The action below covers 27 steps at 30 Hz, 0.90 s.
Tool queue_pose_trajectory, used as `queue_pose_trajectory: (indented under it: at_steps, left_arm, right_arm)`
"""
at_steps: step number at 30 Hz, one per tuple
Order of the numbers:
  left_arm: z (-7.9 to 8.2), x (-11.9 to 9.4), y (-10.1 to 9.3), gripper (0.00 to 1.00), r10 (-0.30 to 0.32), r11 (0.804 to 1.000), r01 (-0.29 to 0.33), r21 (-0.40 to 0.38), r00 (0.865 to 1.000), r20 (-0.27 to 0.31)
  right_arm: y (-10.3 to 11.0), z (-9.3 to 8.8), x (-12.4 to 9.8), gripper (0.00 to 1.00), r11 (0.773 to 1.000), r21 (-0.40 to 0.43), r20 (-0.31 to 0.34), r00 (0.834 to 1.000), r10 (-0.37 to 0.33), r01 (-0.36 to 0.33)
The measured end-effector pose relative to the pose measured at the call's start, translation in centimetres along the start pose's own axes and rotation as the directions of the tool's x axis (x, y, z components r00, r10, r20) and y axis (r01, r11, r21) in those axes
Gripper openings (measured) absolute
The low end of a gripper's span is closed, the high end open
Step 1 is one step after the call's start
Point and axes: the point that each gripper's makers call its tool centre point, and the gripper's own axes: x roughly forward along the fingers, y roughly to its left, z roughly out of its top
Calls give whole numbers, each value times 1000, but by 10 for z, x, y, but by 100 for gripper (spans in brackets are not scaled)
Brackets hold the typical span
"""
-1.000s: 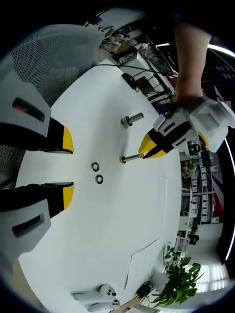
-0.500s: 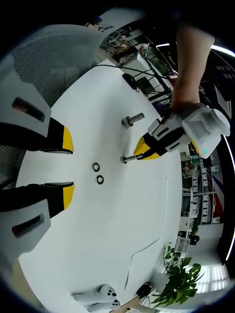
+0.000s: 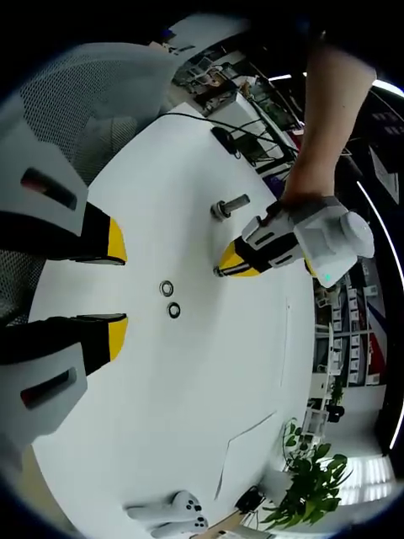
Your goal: Place the washer onto the threaded stud by aligning its center hole with the stud, sliding it down to the base, and recovering from edge contact or off-axis alignment until the washer reaches the visible bottom stop.
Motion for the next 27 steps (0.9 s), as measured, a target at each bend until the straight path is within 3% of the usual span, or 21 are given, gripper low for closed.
queue_pose_trajectory:
  at_steps: [11,27]
  left_arm:
    - [-4,2,0,9,-9,999,9,-47,1000,-2]
    - [-7,6,-5,13,-24,998,24,-51,1000,-1]
  right_arm:
    - [1,0,0,26,1000,-1,0,1000,5,-5]
    - [1,1,0,26,1000,1,3,1000,5,-5]
